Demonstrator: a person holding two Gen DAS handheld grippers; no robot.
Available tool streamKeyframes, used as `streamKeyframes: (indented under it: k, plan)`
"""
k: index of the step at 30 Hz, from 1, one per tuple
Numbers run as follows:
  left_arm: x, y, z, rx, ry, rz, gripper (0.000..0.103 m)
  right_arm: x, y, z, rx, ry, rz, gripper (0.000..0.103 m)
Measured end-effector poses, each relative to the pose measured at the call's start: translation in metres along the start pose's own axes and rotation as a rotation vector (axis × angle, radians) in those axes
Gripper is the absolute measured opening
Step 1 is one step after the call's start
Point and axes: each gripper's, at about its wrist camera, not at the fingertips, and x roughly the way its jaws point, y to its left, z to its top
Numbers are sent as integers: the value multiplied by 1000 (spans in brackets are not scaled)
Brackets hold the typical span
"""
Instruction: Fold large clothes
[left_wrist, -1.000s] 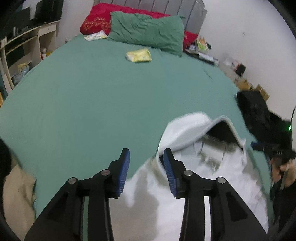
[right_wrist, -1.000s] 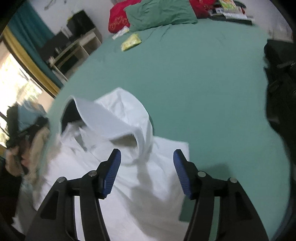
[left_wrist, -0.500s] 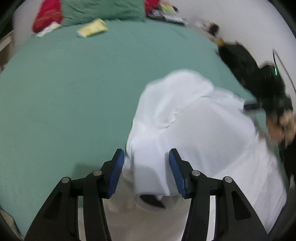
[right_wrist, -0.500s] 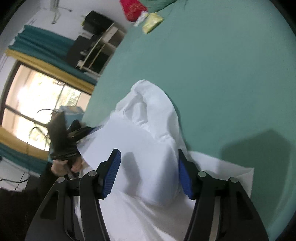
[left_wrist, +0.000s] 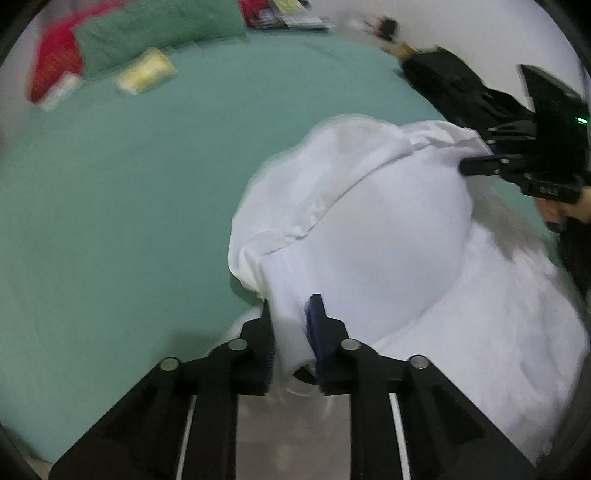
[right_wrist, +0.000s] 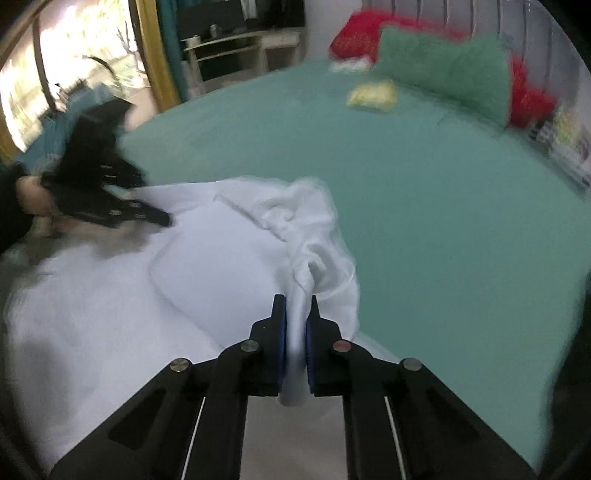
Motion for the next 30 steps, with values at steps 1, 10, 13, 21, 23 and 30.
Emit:
streamKeyframes:
  k: [1, 10, 13, 21, 23, 30]
  plan:
    - [-4, -3, 6, 12, -44, 33, 15, -1, 4, 3, -30, -23, -59, 9]
    - [10, -40, -1, 140, -148, 279, 19, 34, 62, -24, -384, -89, -466, 9]
    - [0, -49, -15, 175, -141, 299, 20, 25, 76, -50, -452, -99, -496, 11]
    - [-43, -53, -59, 100, -114, 202, 19, -27, 67, -76, -341, -26, -312, 17]
    - [-53, -65, -77, 108, -92, 186, 19, -35, 67, -84, -301, 15, -266, 17]
    - [-75, -97, -143, 90, 19, 303, 21, -66, 78, -134, -121, 175, -202, 20]
